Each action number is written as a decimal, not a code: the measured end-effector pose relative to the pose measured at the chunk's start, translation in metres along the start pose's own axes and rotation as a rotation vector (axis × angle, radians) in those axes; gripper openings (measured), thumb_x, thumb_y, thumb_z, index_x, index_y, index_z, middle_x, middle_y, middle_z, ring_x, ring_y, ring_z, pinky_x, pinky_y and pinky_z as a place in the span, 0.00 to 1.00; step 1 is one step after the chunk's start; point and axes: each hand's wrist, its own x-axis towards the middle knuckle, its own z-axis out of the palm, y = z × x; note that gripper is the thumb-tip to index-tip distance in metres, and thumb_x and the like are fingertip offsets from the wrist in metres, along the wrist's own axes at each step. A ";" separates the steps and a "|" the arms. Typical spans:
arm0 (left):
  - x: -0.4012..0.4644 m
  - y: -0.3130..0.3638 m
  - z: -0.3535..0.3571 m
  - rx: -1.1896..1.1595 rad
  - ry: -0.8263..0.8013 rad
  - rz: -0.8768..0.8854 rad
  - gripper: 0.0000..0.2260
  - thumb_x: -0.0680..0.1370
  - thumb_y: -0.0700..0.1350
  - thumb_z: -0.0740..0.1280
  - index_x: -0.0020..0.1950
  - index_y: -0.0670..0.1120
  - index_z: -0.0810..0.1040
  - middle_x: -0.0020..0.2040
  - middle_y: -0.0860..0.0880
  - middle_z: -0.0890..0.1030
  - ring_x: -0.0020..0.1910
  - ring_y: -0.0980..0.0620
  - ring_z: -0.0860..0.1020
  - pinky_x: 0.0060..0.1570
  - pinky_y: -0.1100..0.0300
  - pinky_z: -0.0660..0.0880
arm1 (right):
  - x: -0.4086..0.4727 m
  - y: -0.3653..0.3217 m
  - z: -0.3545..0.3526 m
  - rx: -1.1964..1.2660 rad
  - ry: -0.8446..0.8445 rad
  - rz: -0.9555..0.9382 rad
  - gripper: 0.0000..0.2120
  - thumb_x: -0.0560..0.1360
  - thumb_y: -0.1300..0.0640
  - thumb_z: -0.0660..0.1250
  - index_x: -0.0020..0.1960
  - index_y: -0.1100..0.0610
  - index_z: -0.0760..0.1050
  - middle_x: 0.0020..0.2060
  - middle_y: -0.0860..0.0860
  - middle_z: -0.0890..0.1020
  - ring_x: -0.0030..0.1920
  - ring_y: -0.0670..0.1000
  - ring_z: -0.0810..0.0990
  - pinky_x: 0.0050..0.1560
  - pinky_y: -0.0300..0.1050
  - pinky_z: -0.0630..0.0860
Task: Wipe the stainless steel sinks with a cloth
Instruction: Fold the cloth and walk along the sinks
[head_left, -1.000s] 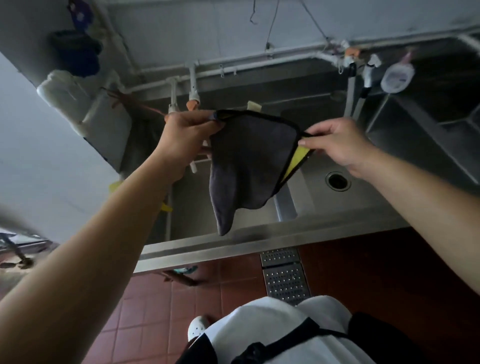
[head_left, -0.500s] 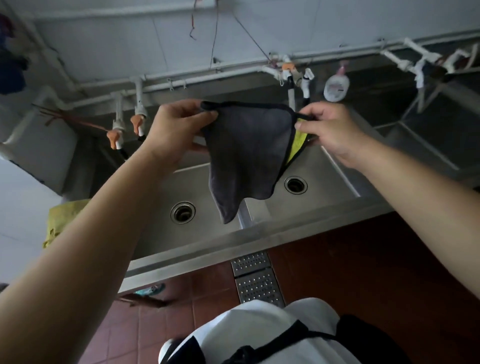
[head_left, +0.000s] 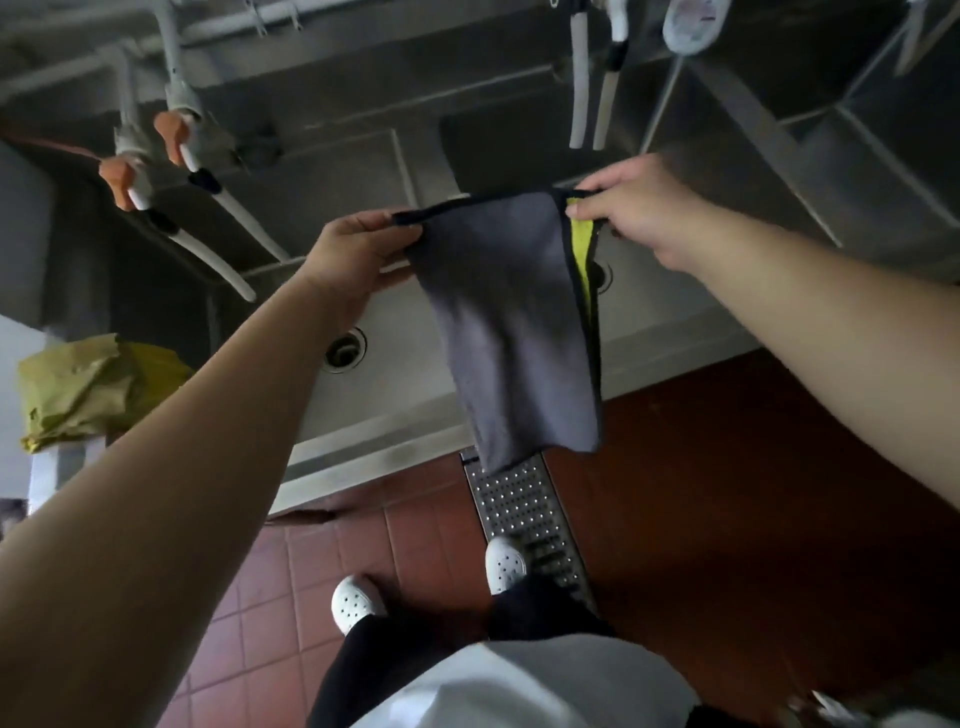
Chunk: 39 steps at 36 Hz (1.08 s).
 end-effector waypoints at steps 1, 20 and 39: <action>0.011 -0.009 0.003 0.021 0.022 -0.030 0.10 0.79 0.38 0.67 0.59 0.44 0.81 0.51 0.46 0.82 0.51 0.49 0.79 0.63 0.50 0.74 | 0.012 0.008 0.010 -0.030 0.029 0.015 0.15 0.71 0.60 0.76 0.57 0.55 0.82 0.49 0.48 0.81 0.54 0.48 0.79 0.54 0.39 0.72; -0.041 -0.137 0.054 0.665 -0.283 0.155 0.15 0.76 0.42 0.73 0.61 0.55 0.82 0.60 0.56 0.81 0.55 0.62 0.79 0.57 0.67 0.73 | -0.017 0.143 0.027 -0.489 -0.134 -0.024 0.08 0.75 0.63 0.71 0.51 0.55 0.85 0.54 0.53 0.81 0.56 0.54 0.78 0.63 0.52 0.73; 0.058 -0.172 0.044 -0.065 -0.047 -0.561 0.14 0.73 0.43 0.74 0.58 0.46 0.80 0.48 0.49 0.85 0.49 0.48 0.81 0.50 0.55 0.76 | 0.093 0.172 0.085 -0.046 -0.650 0.612 0.03 0.74 0.54 0.66 0.47 0.52 0.77 0.57 0.55 0.78 0.53 0.55 0.76 0.55 0.51 0.73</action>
